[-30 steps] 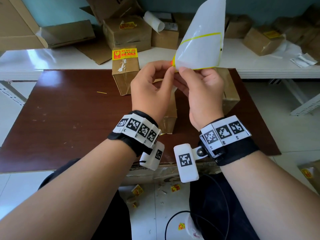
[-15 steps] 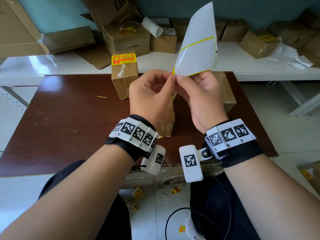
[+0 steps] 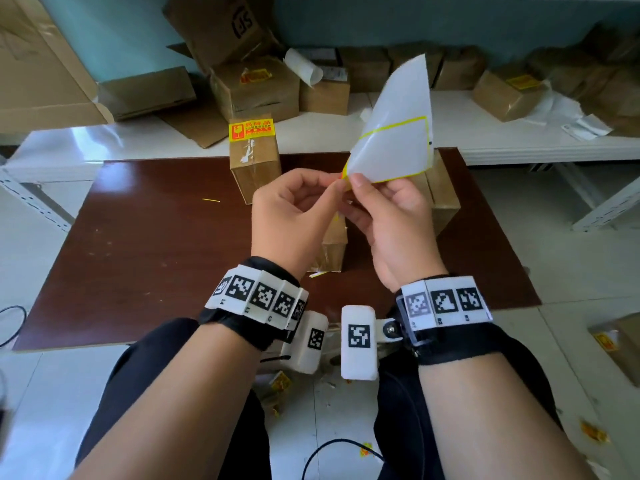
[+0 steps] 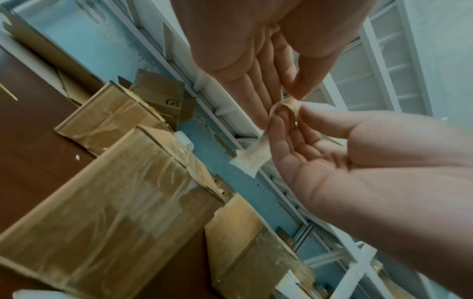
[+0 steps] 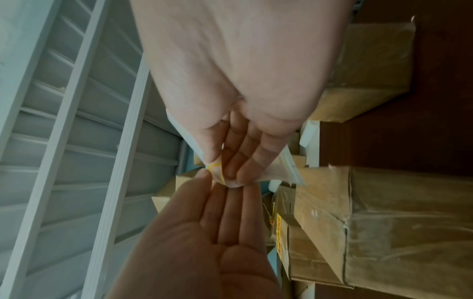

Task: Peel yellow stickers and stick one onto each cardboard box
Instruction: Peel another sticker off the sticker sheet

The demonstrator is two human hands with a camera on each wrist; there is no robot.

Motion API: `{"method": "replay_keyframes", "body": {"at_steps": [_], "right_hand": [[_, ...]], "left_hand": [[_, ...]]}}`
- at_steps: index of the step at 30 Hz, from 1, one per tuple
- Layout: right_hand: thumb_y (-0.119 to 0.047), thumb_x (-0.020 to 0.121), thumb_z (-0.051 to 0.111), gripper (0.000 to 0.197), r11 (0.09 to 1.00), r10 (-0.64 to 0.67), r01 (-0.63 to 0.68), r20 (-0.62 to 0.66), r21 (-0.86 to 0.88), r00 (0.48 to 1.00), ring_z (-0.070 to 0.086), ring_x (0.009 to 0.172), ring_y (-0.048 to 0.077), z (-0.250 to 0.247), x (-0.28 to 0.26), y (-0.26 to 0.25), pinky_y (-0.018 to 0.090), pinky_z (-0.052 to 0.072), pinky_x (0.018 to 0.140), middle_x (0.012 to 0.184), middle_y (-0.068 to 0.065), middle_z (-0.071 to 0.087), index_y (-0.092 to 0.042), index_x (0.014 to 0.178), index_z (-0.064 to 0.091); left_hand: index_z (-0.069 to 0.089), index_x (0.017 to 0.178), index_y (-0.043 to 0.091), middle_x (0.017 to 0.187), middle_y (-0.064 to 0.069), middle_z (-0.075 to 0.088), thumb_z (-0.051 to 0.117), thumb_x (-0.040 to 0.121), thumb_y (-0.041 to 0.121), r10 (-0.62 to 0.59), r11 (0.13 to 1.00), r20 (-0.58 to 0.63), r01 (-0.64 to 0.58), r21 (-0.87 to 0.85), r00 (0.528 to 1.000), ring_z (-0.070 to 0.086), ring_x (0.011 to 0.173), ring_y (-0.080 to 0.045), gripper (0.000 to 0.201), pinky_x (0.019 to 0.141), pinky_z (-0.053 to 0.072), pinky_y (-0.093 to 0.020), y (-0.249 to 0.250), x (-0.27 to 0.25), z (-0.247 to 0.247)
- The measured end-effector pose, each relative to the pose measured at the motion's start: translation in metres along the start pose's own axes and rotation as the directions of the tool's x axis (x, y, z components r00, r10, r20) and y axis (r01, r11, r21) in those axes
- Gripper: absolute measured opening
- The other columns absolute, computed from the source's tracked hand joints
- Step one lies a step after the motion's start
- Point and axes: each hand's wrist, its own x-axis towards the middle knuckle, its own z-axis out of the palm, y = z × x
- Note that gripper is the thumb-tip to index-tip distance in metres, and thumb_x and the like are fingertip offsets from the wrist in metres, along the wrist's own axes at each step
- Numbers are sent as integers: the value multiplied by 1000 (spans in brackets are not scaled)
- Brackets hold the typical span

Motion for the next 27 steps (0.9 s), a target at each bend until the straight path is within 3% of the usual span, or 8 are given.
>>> {"method": "replay_keyframes", "body": {"at_steps": [3,10,14,17,21,25,27], "right_hand": [[0,107,61,9,998,-2,3,13,-61,1000,78,88,12,6,7,3,31,64,83,94,4,80,-4,110,68],[-3,106,64,17,991,-9,15,46,-131,999,78,89,17,1,24,8,28,62,82,104,14,79,6,120,69],[-2,105,66,16,988,-12,16,28,-151,1000,76,82,9,-1,31,12,20,59,77,97,6,80,2,120,70],[-3,104,68,13,984,-41,43,11,-175,999,75,85,6,-5,35,12,19,57,78,96,1,82,-5,117,72],[-4,102,73,12,983,-66,68,18,-170,998,77,93,15,-3,34,12,25,59,84,103,9,82,-6,113,74],[0,98,75,12,983,-100,100,4,-156,995,76,102,22,-2,35,13,40,62,98,104,10,81,-7,107,73],[-1,97,77,11,982,-112,109,-11,-154,994,77,101,21,-3,36,13,38,63,96,102,10,82,-9,104,74]], "left_hand": [[76,93,0,91,-13,81,80,92,6,-24,998,-91,19,-55,996,78,82,-22,8,83,65,-41,-7,-2,0],[74,92,-2,86,-16,80,79,92,4,-20,997,-94,13,-77,995,75,77,-25,8,78,65,-44,-11,14,-6],[73,89,5,82,-9,79,78,93,5,-60,994,-121,48,-101,991,74,76,-19,6,77,64,-40,-14,15,-3],[73,86,10,82,-6,78,78,93,5,-48,996,-121,38,-86,991,73,77,-16,10,77,66,-39,-16,16,1],[75,88,9,81,2,79,79,92,3,16,998,-88,-21,-60,996,73,74,-12,8,77,64,-37,-20,17,1],[75,90,3,80,-4,79,77,92,-1,-17,993,-38,13,-113,999,73,75,-17,5,83,63,-43,-21,20,0],[74,89,5,83,-8,79,77,93,0,-31,992,-29,27,-123,999,73,78,-22,7,85,64,-48,-22,21,-1]]}}
